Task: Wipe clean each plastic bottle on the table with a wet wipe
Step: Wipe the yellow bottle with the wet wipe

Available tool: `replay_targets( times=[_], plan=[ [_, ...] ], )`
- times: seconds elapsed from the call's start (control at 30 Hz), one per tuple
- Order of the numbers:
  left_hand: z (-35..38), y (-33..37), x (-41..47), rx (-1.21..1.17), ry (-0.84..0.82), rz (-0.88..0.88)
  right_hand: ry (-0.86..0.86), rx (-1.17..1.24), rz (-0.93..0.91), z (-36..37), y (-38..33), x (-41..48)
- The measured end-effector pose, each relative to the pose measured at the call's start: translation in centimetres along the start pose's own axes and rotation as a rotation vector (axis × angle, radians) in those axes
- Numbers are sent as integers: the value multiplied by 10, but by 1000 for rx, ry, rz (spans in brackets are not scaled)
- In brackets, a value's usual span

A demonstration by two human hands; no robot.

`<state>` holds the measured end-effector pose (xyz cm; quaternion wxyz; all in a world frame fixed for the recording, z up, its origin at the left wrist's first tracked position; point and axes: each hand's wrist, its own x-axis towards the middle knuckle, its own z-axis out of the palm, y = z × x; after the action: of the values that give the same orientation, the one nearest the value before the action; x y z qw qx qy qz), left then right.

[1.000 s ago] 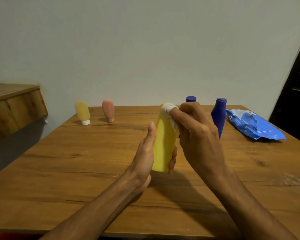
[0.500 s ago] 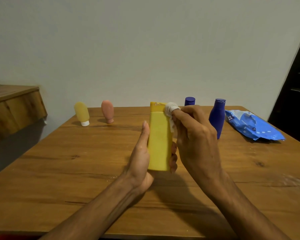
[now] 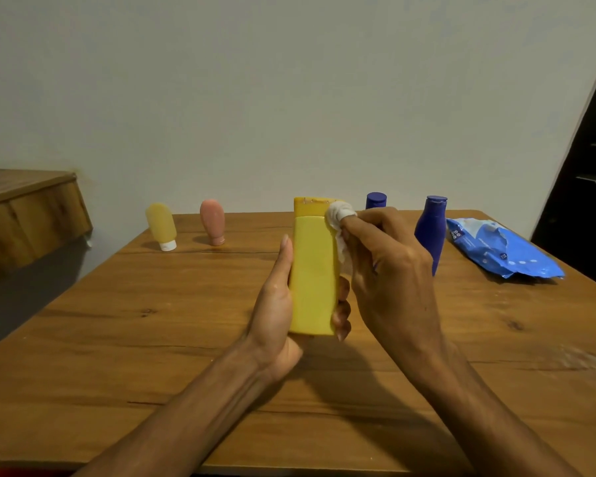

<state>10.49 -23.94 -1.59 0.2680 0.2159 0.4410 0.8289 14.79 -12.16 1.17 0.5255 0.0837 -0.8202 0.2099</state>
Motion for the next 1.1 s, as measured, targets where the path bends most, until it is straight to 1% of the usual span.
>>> replay_targets(
  times=[0.1, 0.23, 0.4, 0.5, 0.63, 0.7, 0.8, 0.9, 1.1],
  plan=[
    [-1, 0, 0, 0, 7, -4, -23, 4, -42, 1, 0, -2],
    [1, 0, -2, 27, 16, -10, -4, -26, -20, 0, 4, 1],
    [2, 1, -4, 166, 114, -18, -149, -56, -70, 2, 6, -4],
    [5, 0, -5, 228, 139, -3, -163, -79, -93, 1, 1, -4],
    [5, -2, -5, 262, 150, 39, -193, -133, -186, 4, -6, -7],
    [5, -2, -5, 282, 134, 40, -159, -91, -150, 3, -1, -3],
    [3, -4, -6, 357, 74, 24, -53, -5, -67, 2, 6, 3],
    [1, -9, -7, 418, 34, 4, -18, 8, -70, 3, 5, 4],
    [-2, -8, -3, 331, 8, -9, 61, 19, -25, -5, 11, 8]
  ],
)
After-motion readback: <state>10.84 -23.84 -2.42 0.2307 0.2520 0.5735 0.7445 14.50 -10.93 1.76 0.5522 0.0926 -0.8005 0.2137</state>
